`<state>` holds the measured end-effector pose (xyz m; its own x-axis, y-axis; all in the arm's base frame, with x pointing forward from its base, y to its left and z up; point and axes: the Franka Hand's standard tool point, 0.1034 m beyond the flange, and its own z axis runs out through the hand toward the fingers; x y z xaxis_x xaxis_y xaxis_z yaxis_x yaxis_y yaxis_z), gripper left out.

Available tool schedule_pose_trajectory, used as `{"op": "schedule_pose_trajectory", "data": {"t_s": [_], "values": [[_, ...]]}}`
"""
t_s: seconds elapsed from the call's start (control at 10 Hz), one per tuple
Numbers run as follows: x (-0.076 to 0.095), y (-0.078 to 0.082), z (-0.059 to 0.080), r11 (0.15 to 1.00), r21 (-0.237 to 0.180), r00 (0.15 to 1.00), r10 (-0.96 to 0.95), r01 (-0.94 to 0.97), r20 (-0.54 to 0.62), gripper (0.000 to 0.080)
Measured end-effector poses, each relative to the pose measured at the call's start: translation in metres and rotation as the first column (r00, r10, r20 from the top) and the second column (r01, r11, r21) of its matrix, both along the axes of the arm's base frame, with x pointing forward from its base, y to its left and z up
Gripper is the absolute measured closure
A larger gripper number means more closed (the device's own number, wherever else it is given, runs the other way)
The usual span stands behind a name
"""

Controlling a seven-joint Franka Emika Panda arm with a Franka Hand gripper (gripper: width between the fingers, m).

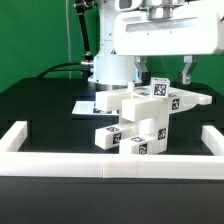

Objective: Assemble chair

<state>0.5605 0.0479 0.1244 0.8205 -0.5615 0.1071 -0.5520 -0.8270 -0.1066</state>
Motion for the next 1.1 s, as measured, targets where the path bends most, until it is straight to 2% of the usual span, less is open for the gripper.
{"op": "schedule_pose_trajectory", "data": {"t_s": [0.4,0.7,0.9,1.1], "values": [[-0.0001,-0.0013,-0.0004,0.994,-0.017,0.994,0.105,-0.105,0.001,0.015],[-0.0003,-0.0056,-0.0014,0.929,-0.07,0.931,0.364,-0.363,0.002,0.015],[-0.0003,-0.0058,-0.0012,0.914,-0.078,0.917,0.399,-0.397,-0.001,0.015],[-0.0003,-0.0063,-0.0014,0.916,-0.077,0.919,0.394,-0.393,-0.001,0.0422]]}}
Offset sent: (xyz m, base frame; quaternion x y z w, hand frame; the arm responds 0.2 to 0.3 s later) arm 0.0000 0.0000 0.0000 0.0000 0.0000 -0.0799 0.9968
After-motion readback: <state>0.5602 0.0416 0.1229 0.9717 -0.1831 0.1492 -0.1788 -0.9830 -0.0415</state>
